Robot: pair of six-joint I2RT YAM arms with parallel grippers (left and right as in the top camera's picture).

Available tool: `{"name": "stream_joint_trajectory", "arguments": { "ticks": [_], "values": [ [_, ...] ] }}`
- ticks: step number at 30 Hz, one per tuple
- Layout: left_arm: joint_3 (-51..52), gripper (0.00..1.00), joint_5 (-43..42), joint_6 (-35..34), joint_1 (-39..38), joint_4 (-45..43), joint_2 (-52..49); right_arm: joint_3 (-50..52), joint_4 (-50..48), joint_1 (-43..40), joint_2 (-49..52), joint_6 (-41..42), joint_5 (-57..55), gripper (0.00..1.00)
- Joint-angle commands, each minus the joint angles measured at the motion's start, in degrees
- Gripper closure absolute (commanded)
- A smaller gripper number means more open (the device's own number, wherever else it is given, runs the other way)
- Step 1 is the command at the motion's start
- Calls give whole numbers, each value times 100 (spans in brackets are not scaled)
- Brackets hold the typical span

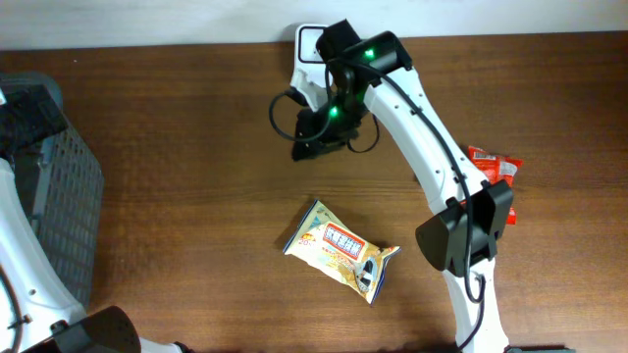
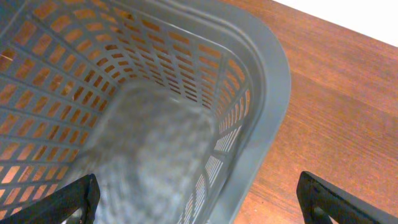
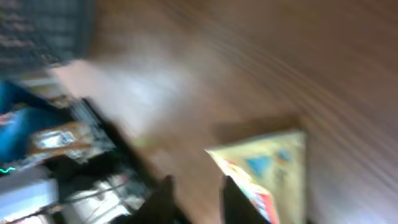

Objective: Scan the item barcode

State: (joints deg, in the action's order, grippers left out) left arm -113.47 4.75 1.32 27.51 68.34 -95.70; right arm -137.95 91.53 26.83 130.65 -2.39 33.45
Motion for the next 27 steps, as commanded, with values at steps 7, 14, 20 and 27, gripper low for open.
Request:
{"name": "stream_joint_trajectory", "arguments": {
  "ticks": [7,14,20,27],
  "values": [
    [0,1,0,87,15,-4,20,1436,348,933,-225,-387,-3309,41],
    [0,1,0,87,15,-4,20,2758,22,994,-225,-509,-3193,44],
    [0,1,0,87,15,-4,20,2789,-33,1156,-225,-944,-2643,41],
    [2,1,0,87,15,-4,20,3340,-546,1130,-225,-1093,-2551,50]
  ]
}}
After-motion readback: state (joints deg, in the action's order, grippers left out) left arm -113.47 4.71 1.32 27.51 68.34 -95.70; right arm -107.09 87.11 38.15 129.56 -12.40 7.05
